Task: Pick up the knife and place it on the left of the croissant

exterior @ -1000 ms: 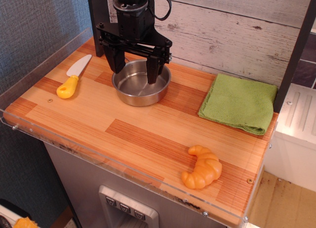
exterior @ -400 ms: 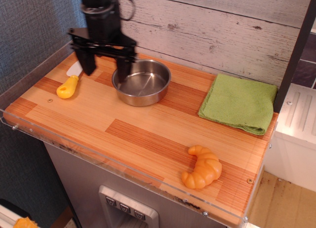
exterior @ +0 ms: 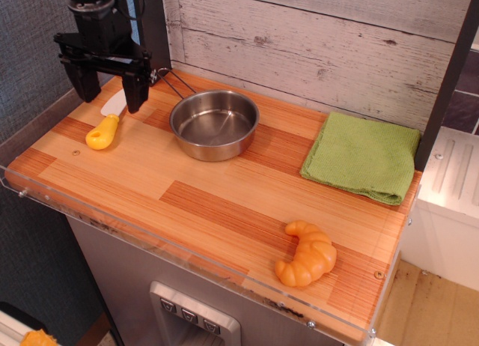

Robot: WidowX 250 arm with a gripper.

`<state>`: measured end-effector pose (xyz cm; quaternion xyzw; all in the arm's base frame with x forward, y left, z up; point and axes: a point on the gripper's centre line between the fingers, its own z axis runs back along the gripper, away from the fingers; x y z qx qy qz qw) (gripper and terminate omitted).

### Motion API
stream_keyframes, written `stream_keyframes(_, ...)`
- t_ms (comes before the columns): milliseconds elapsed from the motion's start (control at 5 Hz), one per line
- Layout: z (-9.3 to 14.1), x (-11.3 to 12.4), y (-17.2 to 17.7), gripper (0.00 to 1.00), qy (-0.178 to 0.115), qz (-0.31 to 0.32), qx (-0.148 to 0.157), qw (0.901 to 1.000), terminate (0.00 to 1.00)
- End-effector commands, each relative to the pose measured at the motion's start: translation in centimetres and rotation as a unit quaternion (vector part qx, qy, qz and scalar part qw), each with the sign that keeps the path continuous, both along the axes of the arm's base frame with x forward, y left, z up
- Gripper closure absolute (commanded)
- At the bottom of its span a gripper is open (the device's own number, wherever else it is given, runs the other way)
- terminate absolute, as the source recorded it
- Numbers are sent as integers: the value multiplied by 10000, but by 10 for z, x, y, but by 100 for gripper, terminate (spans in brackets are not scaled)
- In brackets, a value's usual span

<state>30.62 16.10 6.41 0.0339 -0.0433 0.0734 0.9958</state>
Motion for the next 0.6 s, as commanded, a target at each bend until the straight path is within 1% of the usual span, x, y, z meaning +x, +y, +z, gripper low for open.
stream_keyframes(0,-5,4,9,0,-363,-82,344,9987,0)
stream_keyframes(200,-15,0,16,0,-445,16,451,9980,0)
stream_keyframes(400,-21,-9,24,0,-275,161,407,9987,0)
